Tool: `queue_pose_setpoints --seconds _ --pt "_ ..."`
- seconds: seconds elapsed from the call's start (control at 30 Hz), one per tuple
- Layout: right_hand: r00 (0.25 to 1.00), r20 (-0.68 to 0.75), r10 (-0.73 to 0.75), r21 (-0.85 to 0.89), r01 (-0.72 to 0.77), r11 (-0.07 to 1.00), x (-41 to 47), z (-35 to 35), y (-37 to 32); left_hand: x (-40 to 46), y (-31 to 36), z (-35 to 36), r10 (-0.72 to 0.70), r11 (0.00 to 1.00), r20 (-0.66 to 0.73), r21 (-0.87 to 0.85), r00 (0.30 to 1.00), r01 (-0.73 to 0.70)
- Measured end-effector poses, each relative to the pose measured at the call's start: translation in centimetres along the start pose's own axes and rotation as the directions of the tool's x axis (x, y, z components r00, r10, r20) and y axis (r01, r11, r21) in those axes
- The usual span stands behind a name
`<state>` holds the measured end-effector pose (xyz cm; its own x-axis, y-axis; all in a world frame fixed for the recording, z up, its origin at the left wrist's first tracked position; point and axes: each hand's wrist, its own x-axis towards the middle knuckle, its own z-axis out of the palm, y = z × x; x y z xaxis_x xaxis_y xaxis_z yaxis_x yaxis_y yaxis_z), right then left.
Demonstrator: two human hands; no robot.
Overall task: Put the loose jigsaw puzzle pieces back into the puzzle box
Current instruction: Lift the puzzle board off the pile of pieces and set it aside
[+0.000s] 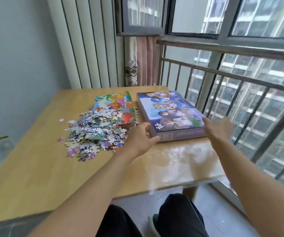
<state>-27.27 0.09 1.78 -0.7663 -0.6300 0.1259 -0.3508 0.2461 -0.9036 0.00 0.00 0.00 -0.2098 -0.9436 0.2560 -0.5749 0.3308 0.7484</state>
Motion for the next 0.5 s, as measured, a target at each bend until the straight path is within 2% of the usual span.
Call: queue_pose_setpoints --seconds 0.07,0.13,0.2,0.3,0.37,0.43,0.5 --pt "0.978 0.081 0.193 0.084 -0.2 0.976 0.5 0.3 0.8 0.3 0.3 1.3 -0.062 0.996 0.044 0.071 0.997 0.058" --pt "0.964 0.148 0.221 0.098 -0.237 0.967 1.3 1.5 1.5 0.7 0.0 3.1 -0.072 0.995 0.019 0.073 0.997 0.07" --pt "0.98 0.077 0.182 0.111 -0.19 0.976 2.1 3.2 0.7 1.9 0.0 4.0 -0.065 0.997 -0.101 -0.059 0.993 0.06" --pt "0.985 -0.143 0.094 0.222 -0.061 0.973 4.5 5.2 -2.1 4.9 0.1 3.3 0.049 0.977 -0.289 -0.186 0.956 -0.107" --pt "0.978 -0.171 0.117 0.381 -0.044 0.923 5.7 6.4 -4.2 7.2 0.4 2.4 0.054 0.928 -0.302 -0.336 0.952 -0.159" --pt "0.983 -0.145 0.113 0.519 -0.022 0.854 6.3 8.6 -5.9 9.7 0.1 1.5 -0.028 0.85 -0.279 -0.511 0.96 -0.124" --pt "0.988 -0.138 0.068 0.56 0.021 0.828 6.0 10.0 -6.5 11.2 -0.3 1.1 -0.143 0.757 -0.255 -0.65 0.956 -0.06"
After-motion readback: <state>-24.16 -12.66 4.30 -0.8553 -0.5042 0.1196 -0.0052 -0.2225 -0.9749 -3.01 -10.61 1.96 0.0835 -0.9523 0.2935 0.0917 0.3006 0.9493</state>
